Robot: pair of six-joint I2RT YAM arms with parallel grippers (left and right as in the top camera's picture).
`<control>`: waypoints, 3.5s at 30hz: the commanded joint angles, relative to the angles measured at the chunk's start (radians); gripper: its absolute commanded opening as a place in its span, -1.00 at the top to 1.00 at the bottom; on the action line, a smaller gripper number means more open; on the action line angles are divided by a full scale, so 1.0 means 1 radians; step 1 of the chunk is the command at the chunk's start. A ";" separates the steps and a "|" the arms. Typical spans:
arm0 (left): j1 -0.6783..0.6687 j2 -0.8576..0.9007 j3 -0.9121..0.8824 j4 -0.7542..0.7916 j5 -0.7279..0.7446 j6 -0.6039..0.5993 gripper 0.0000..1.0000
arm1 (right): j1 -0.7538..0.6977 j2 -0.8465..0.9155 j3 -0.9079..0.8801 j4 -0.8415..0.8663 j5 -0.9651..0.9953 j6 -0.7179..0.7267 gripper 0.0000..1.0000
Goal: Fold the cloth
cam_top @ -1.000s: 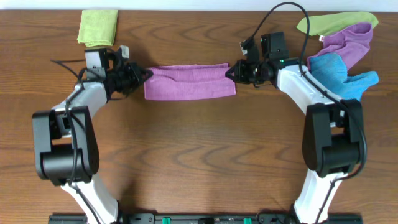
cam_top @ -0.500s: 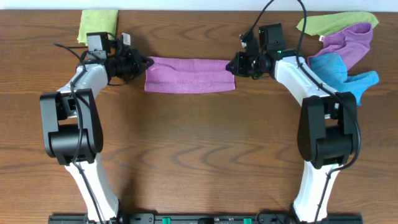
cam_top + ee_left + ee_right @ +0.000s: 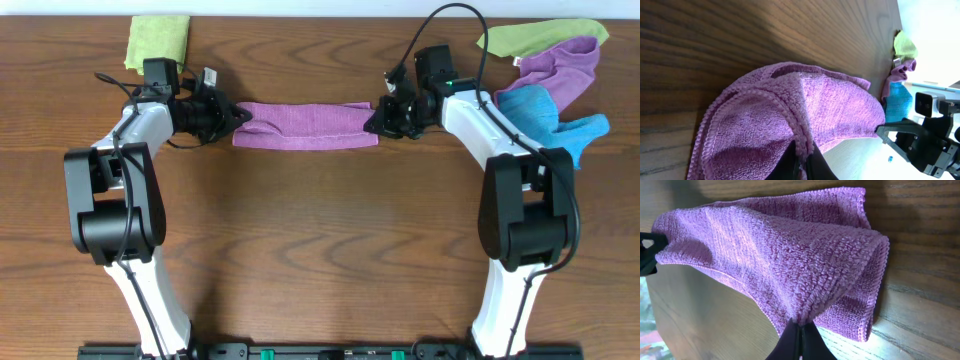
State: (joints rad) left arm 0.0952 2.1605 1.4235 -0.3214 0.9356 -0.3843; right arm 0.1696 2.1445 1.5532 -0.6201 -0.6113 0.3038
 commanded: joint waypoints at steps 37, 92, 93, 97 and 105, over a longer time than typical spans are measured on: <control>-0.291 -0.071 0.258 -0.352 -0.949 0.341 0.88 | 0.099 0.008 0.274 -0.238 0.350 -0.111 0.97; -0.298 0.119 0.240 -0.339 -0.863 0.332 0.88 | -0.064 0.247 0.266 -0.198 -0.183 -0.222 -0.96; -0.298 0.119 0.240 -0.339 -0.863 0.332 0.88 | -0.063 0.256 0.266 -0.199 -0.182 -0.222 -0.96; -0.298 0.119 0.240 -0.340 -0.864 0.332 0.88 | -0.055 0.298 0.266 -0.198 -0.182 -0.207 -0.95; -0.298 0.119 0.240 -0.340 -0.863 0.332 0.88 | -0.058 0.343 0.266 -0.195 -0.177 -0.192 -0.85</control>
State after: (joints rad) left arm -0.1982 2.2429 1.6741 -0.6491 0.0307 -0.0513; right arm 0.1001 2.4062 1.8378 -0.8097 -0.8635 0.0986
